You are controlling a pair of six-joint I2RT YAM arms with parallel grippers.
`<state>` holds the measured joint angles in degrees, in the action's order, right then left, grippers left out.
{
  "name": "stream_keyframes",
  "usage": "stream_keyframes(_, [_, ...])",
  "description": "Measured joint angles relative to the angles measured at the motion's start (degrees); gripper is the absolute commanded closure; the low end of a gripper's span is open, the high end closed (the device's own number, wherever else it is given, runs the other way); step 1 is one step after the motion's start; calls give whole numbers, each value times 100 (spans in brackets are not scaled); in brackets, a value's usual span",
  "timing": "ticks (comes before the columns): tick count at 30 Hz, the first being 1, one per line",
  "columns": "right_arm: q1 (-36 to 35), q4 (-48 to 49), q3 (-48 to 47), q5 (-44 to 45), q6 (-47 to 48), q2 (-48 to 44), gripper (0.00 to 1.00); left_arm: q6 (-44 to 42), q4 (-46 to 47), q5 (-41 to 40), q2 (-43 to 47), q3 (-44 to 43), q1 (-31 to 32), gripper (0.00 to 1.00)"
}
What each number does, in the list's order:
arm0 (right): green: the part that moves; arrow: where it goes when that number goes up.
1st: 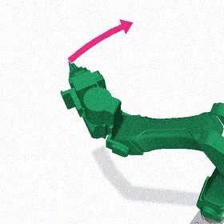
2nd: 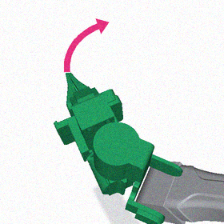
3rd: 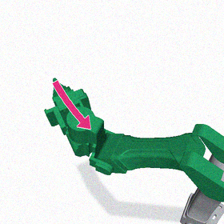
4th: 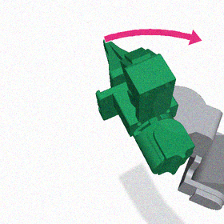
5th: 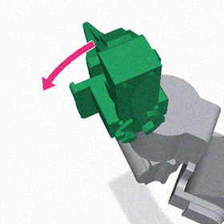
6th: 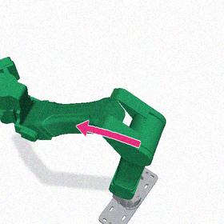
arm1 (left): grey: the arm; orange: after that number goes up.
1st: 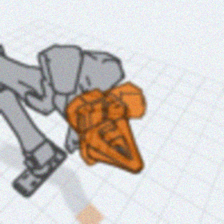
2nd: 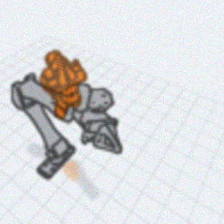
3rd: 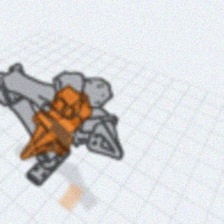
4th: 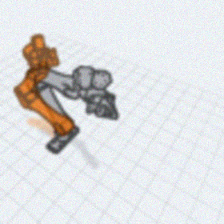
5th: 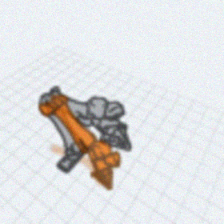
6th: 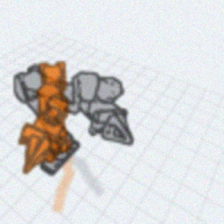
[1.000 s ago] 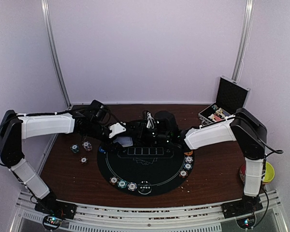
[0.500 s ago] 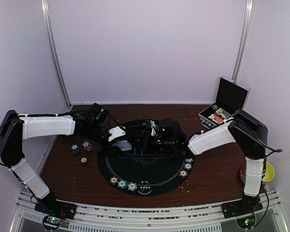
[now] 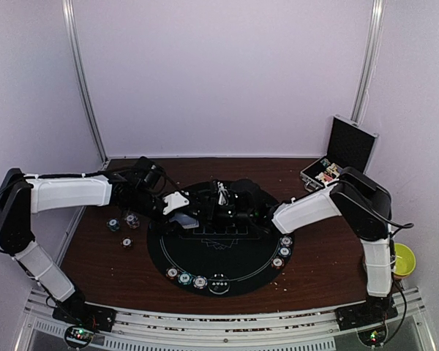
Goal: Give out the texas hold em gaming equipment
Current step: Pick up the poker card from the face-down deck piles.
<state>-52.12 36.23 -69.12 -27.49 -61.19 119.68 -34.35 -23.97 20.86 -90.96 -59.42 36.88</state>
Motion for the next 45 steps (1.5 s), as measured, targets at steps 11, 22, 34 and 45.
stream_keyframes(11, [-68, -455, -326, 24, 212, 205, 46, 22, -13, -11, 44, 11, 9, 61])
stream_keyframes(22, [-68, -739, -245, 33, 542, 39, 58, 20, -9, -9, 44, 87, 9, 60])
stream_keyframes(34, [4, -800, -138, -103, 691, -96, 67, 20, -7, -26, 42, 87, 9, 51])
stream_keyframes(45, [48, -1145, -61, -85, 822, -306, 73, 20, -7, -31, -11, 87, 9, 50])
